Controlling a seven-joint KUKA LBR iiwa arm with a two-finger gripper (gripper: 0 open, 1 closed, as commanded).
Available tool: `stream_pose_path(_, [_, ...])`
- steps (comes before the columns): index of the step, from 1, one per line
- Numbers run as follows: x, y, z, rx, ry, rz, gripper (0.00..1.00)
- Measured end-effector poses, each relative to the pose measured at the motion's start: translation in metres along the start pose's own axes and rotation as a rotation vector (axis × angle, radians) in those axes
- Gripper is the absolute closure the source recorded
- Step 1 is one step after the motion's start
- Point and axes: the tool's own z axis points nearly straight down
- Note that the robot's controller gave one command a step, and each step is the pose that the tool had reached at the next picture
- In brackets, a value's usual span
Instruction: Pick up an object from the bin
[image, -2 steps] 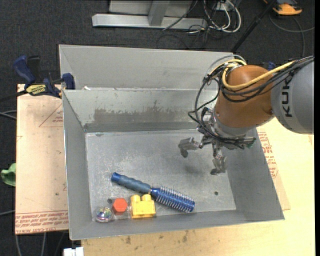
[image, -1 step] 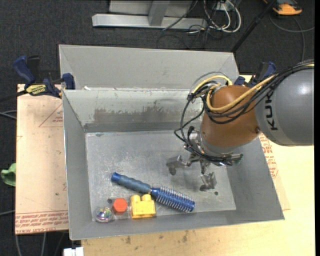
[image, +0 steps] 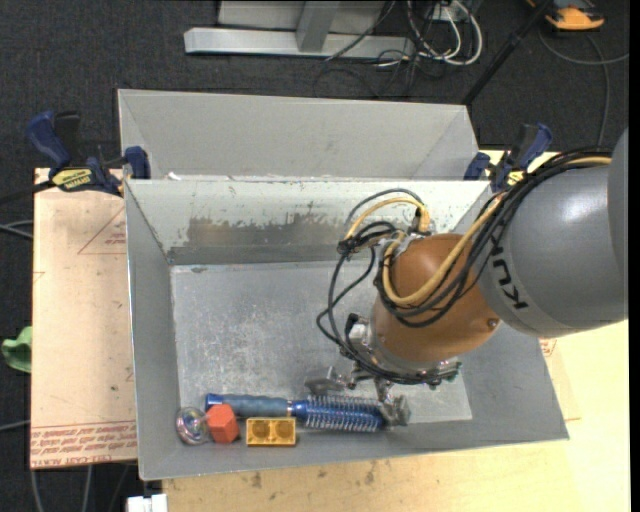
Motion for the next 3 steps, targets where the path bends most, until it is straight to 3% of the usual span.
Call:
stream_pose_path(1, [-0.001, -0.006, -0.051, -0.002, 0.006, 0.257, 0.0])
stream_pose_path(2, [0.004, -0.011, 0.016, 0.002, 0.003, 0.181, 0.0])
stream_pose_path(3, [0.004, -0.063, -0.046, 0.002, 0.005, 0.501, 0.0])
